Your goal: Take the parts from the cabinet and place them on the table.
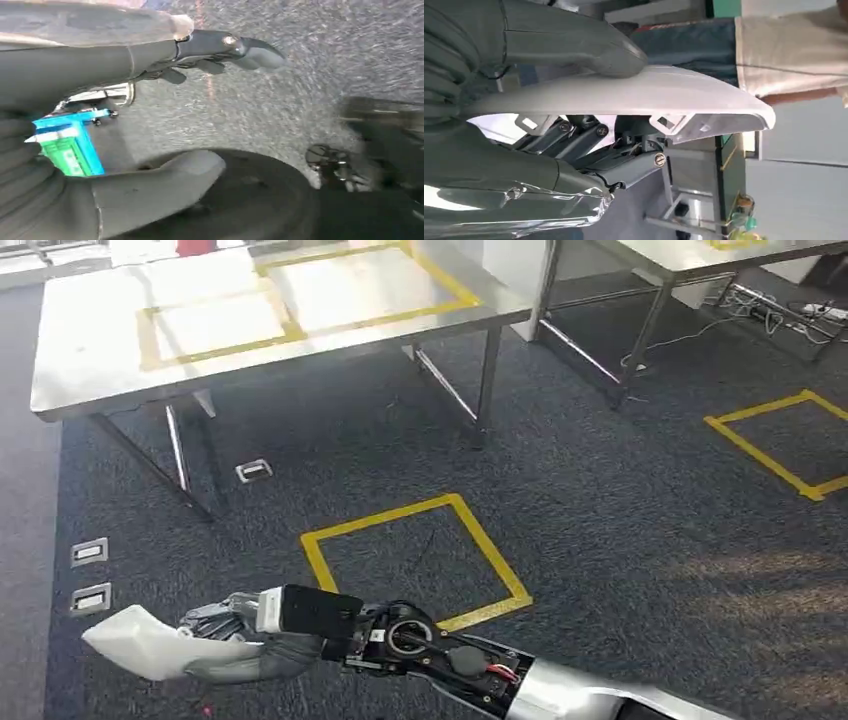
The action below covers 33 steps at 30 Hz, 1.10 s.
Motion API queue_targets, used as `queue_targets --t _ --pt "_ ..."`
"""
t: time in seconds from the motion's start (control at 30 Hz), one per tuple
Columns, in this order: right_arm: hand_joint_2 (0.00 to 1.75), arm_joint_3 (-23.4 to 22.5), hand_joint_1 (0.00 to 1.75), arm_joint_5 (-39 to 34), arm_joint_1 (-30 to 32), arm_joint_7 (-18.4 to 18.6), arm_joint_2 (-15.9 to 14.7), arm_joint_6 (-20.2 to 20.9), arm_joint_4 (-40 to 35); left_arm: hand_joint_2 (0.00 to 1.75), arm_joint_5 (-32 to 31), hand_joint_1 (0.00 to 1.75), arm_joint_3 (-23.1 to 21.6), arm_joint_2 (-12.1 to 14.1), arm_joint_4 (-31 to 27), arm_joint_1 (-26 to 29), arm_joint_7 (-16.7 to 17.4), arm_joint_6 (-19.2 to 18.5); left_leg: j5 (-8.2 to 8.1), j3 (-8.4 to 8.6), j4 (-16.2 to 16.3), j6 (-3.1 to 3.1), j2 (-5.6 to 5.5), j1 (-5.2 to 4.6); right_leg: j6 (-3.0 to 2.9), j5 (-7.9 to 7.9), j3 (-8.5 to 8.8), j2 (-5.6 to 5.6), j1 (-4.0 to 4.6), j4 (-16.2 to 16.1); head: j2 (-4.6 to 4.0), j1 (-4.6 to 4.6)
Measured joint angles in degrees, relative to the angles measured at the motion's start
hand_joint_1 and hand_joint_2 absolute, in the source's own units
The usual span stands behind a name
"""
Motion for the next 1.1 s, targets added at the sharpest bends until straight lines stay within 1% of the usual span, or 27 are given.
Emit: queue_targets --t 0.03,0.07,0.1,0.13,0.17,0.2,0.23,0.27,0.3,0.33,0.37,0.4,0.43,0.47,0.5,0.53,0.57,0.6,0.63,0.67,0.7,0.73,0.87,0.93,0.97,1.03,1.1 --pt "1.75 0.0 1.75 0.0 0.2 0.0 -0.5 -0.2 0.0 1.75 0.0 0.00 0.0 0.0 0.0 0.5 0.2 0.0 8.27 -0.87 -4.5 0.24 0.45 -0.12 0.23 -1.05 2.23 0.08 0.15 0.6 0.00 -0.02" --pt "1.75 -0.1 1.75 0.0 0.5 0.1 -0.5 -0.3 -0.1 1.75 -0.1 0.00 0.0 0.0 0.0 0.6 0.3 0.0 9.41 -0.40 -4.2 0.36 0.48 -0.32 0.80 -2.49 2.31 0.72 0.60 0.2 0.00 -0.44" --pt "1.75 -0.1 1.75 0.1 0.7 0.3 -0.5 -0.4 -0.2 1.75 -0.1 0.00 0.0 0.0 0.0 0.4 0.4 0.3 10.16 0.20 -3.6 0.45 0.28 -0.26 1.01 -3.60 3.75 0.43 0.57 -0.3 -0.02 -0.28" --pt "1.75 -0.2 1.75 0.0 0.6 0.3 -0.5 -0.5 -0.3 1.75 0.0 0.00 0.0 -0.1 0.0 0.3 0.7 0.5 9.16 0.63 -3.3 0.59 0.16 -0.05 1.39 -3.00 4.50 0.47 0.72 1.2 0.00 -0.13" --pt "1.75 -0.3 1.75 0.0 0.4 0.3 -0.5 -0.6 -0.7 1.75 0.0 0.00 0.0 -0.2 0.0 0.0 0.7 0.5 8.62 1.30 -3.2 0.90 0.22 -0.14 1.69 -1.40 2.78 0.46 0.54 4.2 -0.02 0.04" --pt "1.75 -0.4 1.75 0.0 0.2 0.2 -0.4 -0.6 -1.0 1.75 0.1 0.00 0.0 -0.2 0.0 -0.4 0.8 0.5 8.14 2.10 -3.4 1.21 0.08 -0.03 2.01 0.27 0.39 0.21 0.35 8.9 0.00 -0.09" --pt "1.75 -0.5 1.75 0.0 0.2 0.1 -0.4 -0.5 -1.1 1.75 0.2 0.00 0.0 -0.2 0.0 -0.7 0.8 0.5 7.38 2.88 -3.5 1.56 0.07 -0.10 2.21 1.26 -2.61 -0.19 0.33 13.9 0.00 0.18" --pt "1.75 -0.5 1.75 0.0 0.2 0.2 -0.4 -0.5 -1.1 1.75 0.3 0.00 0.0 -0.2 0.0 -0.8 0.9 0.5 6.61 3.64 -3.6 1.81 0.06 -0.14 2.33 0.14 -5.40 -0.34 0.36 17.5 0.00 0.22" --pt "1.75 -0.5 1.75 0.0 0.4 0.2 -0.5 -0.5 -1.1 1.75 0.3 0.00 0.0 -0.2 0.0 -1.0 0.9 0.6 5.64 4.70 -3.6 1.92 0.02 -0.19 2.39 -3.41 -8.12 -0.37 0.37 20.0 0.00 0.31" --pt "1.75 -0.5 1.75 0.0 0.4 0.2 -0.5 -0.4 -1.1 1.75 0.3 0.00 0.0 -0.2 0.0 -1.0 0.9 0.6 4.82 5.60 -3.6 1.96 -0.08 -0.25 2.39 -6.95 -9.68 -0.37 0.37 20.5 0.00 0.39" --pt "1.75 -0.5 1.75 0.0 0.4 0.2 -0.5 -0.3 -1.1 1.75 0.4 0.00 0.0 -0.2 0.0 -0.9 0.9 0.6 3.94 6.69 -3.6 2.00 -0.22 -0.27 2.38 -10.35 -10.95 -0.37 0.37 20.2 0.00 0.37" --pt "1.75 -0.5 1.75 0.0 0.4 0.2 -0.5 -0.3 -1.1 1.75 0.4 0.00 0.0 -0.3 0.0 -0.9 0.9 0.6 3.06 7.94 -3.6 2.03 -0.41 -0.31 2.33 -11.88 -11.70 -0.38 0.38 18.6 0.00 0.46" --pt "1.75 -0.5 1.75 -0.1 0.4 0.2 -0.6 -0.3 -1.1 1.75 0.4 0.00 0.0 -0.3 0.0 -0.9 0.9 0.6 2.24 9.11 -3.6 2.02 -0.58 -0.37 2.15 -10.79 -11.77 -0.38 0.45 15.8 0.00 0.46" --pt "1.75 -0.5 1.75 -0.1 0.4 0.2 -0.6 -0.3 -1.1 1.75 0.4 0.00 0.0 -0.3 0.0 -0.9 0.8 0.6 1.43 10.21 -3.6 1.95 -0.72 -0.46 1.77 -6.80 -11.56 -0.38 0.58 11.8 0.00 0.44" --pt "1.75 -0.5 1.75 -0.2 0.4 0.2 -0.7 -0.3 -1.1 1.75 0.4 0.00 0.0 -0.4 0.0 -0.9 0.7 0.6 0.72 11.03 -3.6 1.87 -0.73 -0.52 1.25 -0.70 -11.40 -0.38 0.77 7.5 0.00 0.46" --pt "1.75 -0.5 1.75 -0.2 0.5 0.2 -0.8 -0.3 -1.0 1.75 0.4 0.00 0.0 -0.7 0.0 -0.9 0.7 0.6 0.12 11.32 -3.3 1.64 -0.82 -0.68 0.74 6.27 -12.15 -0.32 0.96 4.0 0.00 0.39" --pt "1.75 -0.5 1.75 -0.3 0.5 0.2 -0.8 -0.3 -1.0 1.75 0.4 0.00 0.0 -0.6 0.0 -0.9 0.6 0.7 -0.38 11.23 -3.2 1.22 -1.40 -0.79 0.62 7.20 -11.83 -0.22 1.10 3.8 0.00 0.72" --pt "1.75 -0.5 1.75 -0.3 0.5 0.2 -0.8 -0.3 -1.0 1.75 0.4 0.00 0.0 -0.6 0.0 -1.0 0.6 0.7 -0.87 11.33 -3.4 0.82 -1.40 -0.72 0.38 8.28 -11.09 -0.18 1.16 3.9 0.00 0.68" --pt "1.75 -0.5 1.75 -0.3 0.5 0.2 -0.8 -0.3 -1.0 1.75 0.3 0.00 0.0 -0.7 0.0 -1.0 0.6 0.7 -0.74 11.71 -2.8 0.60 -1.40 -0.75 0.08 8.16 -11.03 -0.20 1.17 3.5 0.00 0.77" --pt "1.75 -0.5 1.75 -0.3 0.4 0.2 -0.8 -0.2 -1.0 1.75 0.4 0.00 0.0 -0.6 0.0 -1.0 0.5 0.7 -1.16 11.83 -3.1 0.98 -1.31 -0.74 0.46 8.50 -10.41 -0.23 1.17 3.5 0.00 0.74" --pt "1.75 -0.5 1.75 -0.4 0.3 0.1 -0.8 -0.2 -1.1 1.75 0.4 0.00 0.0 -0.6 0.0 -1.0 0.5 0.7 -1.23 12.08 -3.3 1.17 -1.25 -0.65 0.56 8.43 -10.38 -0.03 1.19 3.5 0.00 0.63" --pt "1.75 -0.5 1.75 -0.3 0.2 0.1 -0.8 -0.2 -1.1 1.75 0.4 0.00 0.0 -0.6 0.0 -1.1 0.5 0.7 -1.11 12.09 -3.4 1.17 -1.24 -0.64 0.58 8.35 -10.38 0.00 1.20 3.5 0.00 0.61" --pt "1.75 -0.5 1.75 -0.3 0.2 0.1 -0.8 -0.2 -1.1 1.75 0.3 0.00 0.0 -0.5 0.0 -1.3 0.5 0.7 -1.05 12.41 -3.7 1.16 -1.22 -0.65 0.18 7.78 -10.25 0.29 1.20 3.5 0.00 0.57" --pt "1.75 -0.5 1.75 -0.3 0.2 0.1 -0.8 -0.2 -1.1 1.75 0.3 0.00 0.0 -0.5 0.0 -1.4 0.5 0.7 -1.61 12.88 -4.7 1.44 -1.18 -0.64 0.14 7.67 -10.32 0.34 1.25 3.5 0.00 0.57" --pt "1.75 -0.5 1.75 -0.3 0.2 0.1 -0.8 -0.2 -1.1 1.75 0.3 0.00 0.0 -0.5 0.0 -1.4 0.5 0.7 -1.64 12.94 -4.8 1.22 -1.18 -0.62 0.07 7.63 -10.32 0.33 1.28 3.4 0.00 0.59" --pt "1.75 -0.5 1.75 -0.3 0.2 0.1 -0.8 -0.2 -1.1 1.75 0.3 0.00 0.0 -0.5 0.0 -1.4 0.5 0.7 -1.62 12.94 -4.9 1.16 -1.19 -0.62 -0.01 7.59 -10.26 0.33 1.29 3.5 0.00 0.59" --pt "1.75 -0.5 1.75 -0.3 0.2 0.1 -0.8 -0.2 -1.1 1.75 0.3 0.00 0.0 -0.5 0.0 -1.4 0.5 0.7 -1.50 12.92 -4.9 0.91 -1.19 -0.62 -0.15 7.68 -10.27 0.33 1.30 3.5 0.00 0.57"
